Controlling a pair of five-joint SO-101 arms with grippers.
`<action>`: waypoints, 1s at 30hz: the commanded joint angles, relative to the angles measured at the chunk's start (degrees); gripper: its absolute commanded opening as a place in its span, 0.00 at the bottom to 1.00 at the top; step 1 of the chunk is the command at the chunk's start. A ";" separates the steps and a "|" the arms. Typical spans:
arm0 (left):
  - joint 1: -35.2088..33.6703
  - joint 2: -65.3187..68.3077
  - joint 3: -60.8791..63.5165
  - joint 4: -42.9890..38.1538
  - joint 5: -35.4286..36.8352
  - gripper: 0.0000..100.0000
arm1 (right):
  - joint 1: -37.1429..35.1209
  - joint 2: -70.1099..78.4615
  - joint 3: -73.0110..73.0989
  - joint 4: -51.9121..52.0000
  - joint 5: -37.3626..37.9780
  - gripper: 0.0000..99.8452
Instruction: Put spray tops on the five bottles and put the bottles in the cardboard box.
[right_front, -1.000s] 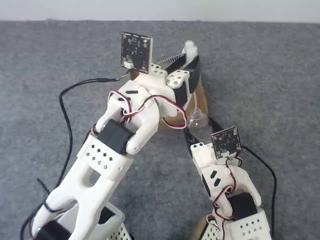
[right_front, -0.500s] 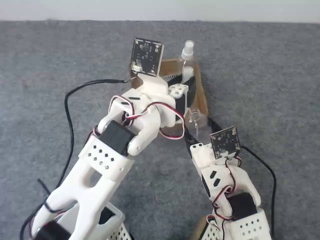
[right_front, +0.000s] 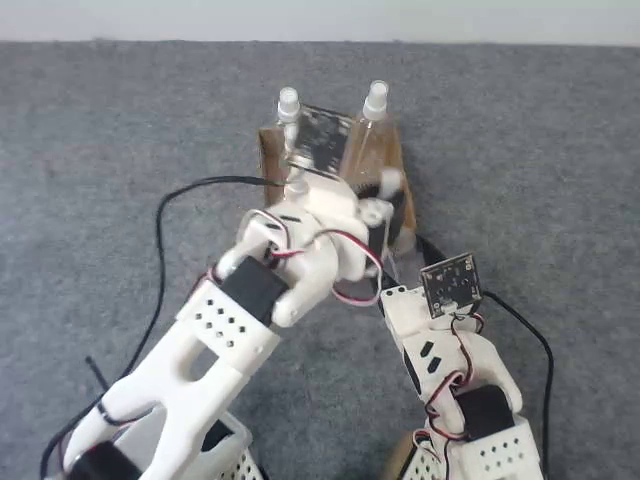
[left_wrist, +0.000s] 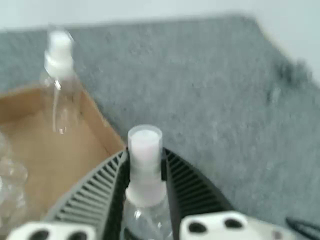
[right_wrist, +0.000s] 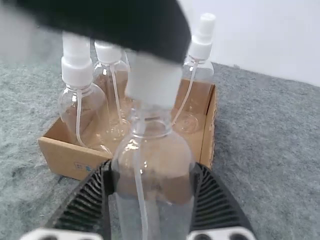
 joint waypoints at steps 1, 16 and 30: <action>0.44 -2.11 -0.31 -0.97 -0.44 0.01 | 1.63 -1.01 -0.97 -2.33 0.44 0.01; 2.90 -2.11 2.51 -1.05 -0.70 0.01 | 2.24 -1.01 -0.44 -3.65 0.44 0.01; 3.69 -2.11 3.03 -0.18 -0.79 0.01 | 5.49 -1.01 -0.88 -3.82 -3.34 0.01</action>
